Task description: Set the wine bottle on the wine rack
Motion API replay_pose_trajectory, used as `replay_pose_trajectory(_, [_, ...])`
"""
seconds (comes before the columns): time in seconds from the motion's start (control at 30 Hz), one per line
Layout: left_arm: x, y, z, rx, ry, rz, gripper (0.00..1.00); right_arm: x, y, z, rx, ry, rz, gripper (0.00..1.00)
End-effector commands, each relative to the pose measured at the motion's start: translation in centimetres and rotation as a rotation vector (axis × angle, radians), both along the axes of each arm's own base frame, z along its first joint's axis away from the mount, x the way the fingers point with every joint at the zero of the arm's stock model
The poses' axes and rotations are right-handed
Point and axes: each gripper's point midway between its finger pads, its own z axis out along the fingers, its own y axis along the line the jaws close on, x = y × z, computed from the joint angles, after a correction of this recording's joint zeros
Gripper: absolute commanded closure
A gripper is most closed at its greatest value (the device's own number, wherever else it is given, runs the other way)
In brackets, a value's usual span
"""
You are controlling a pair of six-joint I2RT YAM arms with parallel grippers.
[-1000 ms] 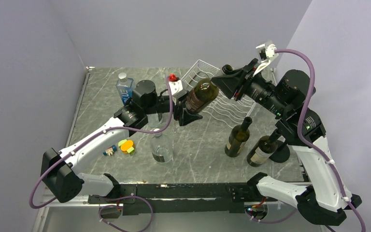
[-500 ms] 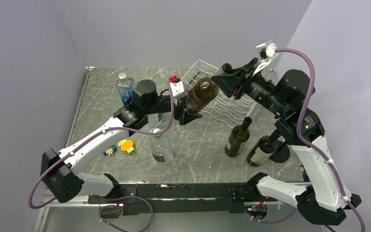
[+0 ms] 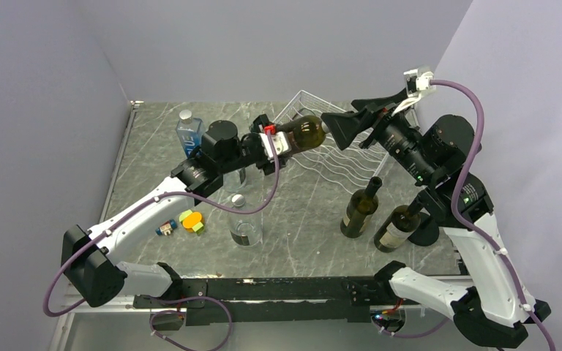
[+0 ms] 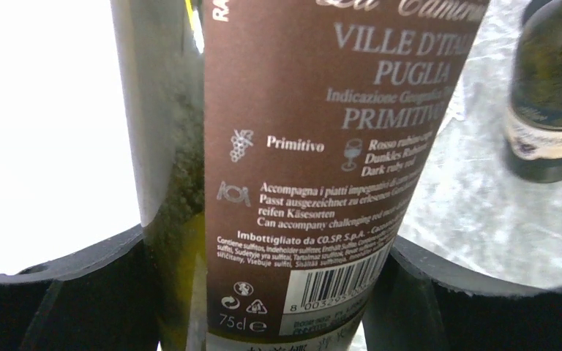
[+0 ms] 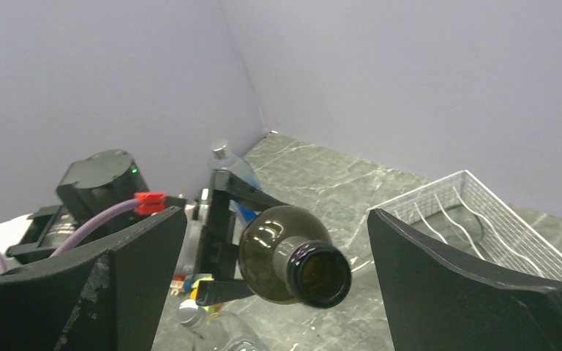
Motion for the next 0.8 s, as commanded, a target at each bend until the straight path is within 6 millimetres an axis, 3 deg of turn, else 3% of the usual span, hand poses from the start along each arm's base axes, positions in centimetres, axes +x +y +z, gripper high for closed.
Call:
replay_pose_trajectory(0.0, [1.0, 1.3, 9.4, -0.086, -0.394, 0.065, 0.99, 0.8, -1.7, 0.8, -0.005, -0.016, -0.106, 0.00])
replay_pose_trajectory(0.17, [1.7, 2.4, 10.5, -0.021, -0.599, 0.130, 0.99, 1.3, -3.2, 0.7, -0.053, -0.024, -0.183, 0.00])
replay_pose_trajectory(0.33, [3.8, 4.0, 12.6, 0.046, -0.887, 0.302, 0.99, 1.0, -2.8, 0.7, -0.135, 0.022, -0.146, 0.00])
replay_pose_trajectory(0.47, [5.5, 5.6, 11.6, 0.174, -1.079, 0.439, 0.99, -0.1, -1.7, -2.1, -0.248, 0.154, -0.044, 0.00])
replay_pose_trajectory(0.6, [5.6, 4.3, 11.5, 0.184, -1.063, 0.348, 0.99, -0.7, -0.4, -5.4, -0.339, 0.286, 0.063, 0.00])
replay_pose_trajectory(0.77, [4.8, 3.7, 11.9, 0.167, -1.106, 0.296, 0.99, -0.3, -0.5, -8.8, -0.423, 0.411, 0.058, 0.00])
